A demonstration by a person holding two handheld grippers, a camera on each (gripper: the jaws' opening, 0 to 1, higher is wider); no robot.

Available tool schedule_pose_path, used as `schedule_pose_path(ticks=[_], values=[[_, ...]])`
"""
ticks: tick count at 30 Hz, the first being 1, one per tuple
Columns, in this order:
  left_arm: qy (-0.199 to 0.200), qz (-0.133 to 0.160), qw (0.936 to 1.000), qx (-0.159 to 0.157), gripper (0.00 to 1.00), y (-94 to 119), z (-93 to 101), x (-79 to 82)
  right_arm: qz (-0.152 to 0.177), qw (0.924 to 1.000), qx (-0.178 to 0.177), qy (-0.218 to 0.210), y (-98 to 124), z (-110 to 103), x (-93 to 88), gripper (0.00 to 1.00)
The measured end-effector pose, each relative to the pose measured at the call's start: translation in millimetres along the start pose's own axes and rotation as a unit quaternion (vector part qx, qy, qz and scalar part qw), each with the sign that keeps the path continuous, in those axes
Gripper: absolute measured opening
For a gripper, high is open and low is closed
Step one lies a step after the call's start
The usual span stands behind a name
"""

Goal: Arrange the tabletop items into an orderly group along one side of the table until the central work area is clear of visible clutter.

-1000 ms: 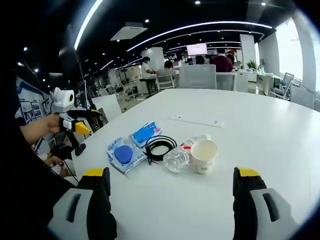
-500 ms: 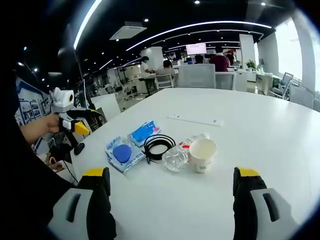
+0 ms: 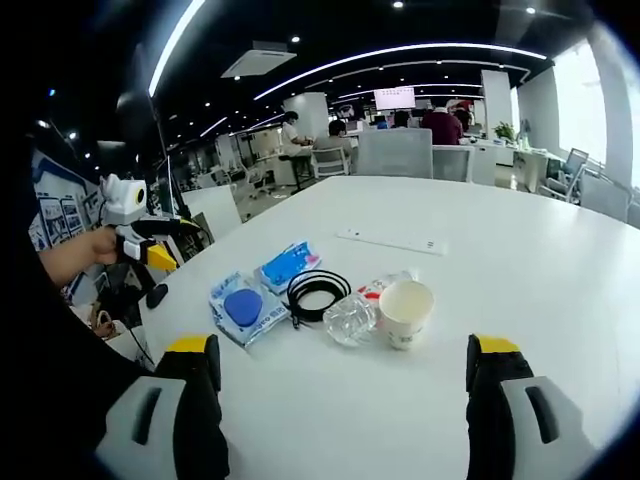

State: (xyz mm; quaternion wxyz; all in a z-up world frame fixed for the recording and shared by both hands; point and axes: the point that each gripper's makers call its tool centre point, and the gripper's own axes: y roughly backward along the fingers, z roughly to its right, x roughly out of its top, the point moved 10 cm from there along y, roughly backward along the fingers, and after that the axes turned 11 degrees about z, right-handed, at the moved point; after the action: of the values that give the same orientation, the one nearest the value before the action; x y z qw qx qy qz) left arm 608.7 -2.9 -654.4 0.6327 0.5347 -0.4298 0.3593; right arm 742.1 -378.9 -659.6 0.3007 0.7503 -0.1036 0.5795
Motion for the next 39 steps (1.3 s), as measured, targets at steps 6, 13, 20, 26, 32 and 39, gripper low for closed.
schedule_pose_path(ticks=[6,13,20,26,32,39], values=[[-0.015,-0.008,0.9999,0.001,0.97,-3,-2.3,-1.0,0.000,1.0000,-0.001,0.001,-2,-1,0.0,1.00],[-0.025,-0.025,0.9994,0.001,0.94,-14,-4.7,-3.8,0.006,1.0000,-0.004,0.004,-5,-1,3.8,0.99],[-0.032,-0.042,0.9986,0.010,0.86,-33,-9.4,-9.2,0.006,0.9999,-0.009,0.001,-4,-3,1.0,0.99],[-0.012,-0.046,0.9987,0.017,0.84,-44,-13.1,-11.3,0.006,0.9999,-0.011,-0.001,-5,-5,-0.6,0.99],[-0.005,-0.046,0.9988,0.015,0.81,-54,-22.4,-15.5,0.006,0.9999,-0.015,-0.001,-6,-6,-1.8,0.99],[0.000,-0.047,0.9985,0.028,0.77,-67,-23.3,-16.6,0.005,0.9998,-0.017,-0.006,-6,-8,-4.7,0.98]])
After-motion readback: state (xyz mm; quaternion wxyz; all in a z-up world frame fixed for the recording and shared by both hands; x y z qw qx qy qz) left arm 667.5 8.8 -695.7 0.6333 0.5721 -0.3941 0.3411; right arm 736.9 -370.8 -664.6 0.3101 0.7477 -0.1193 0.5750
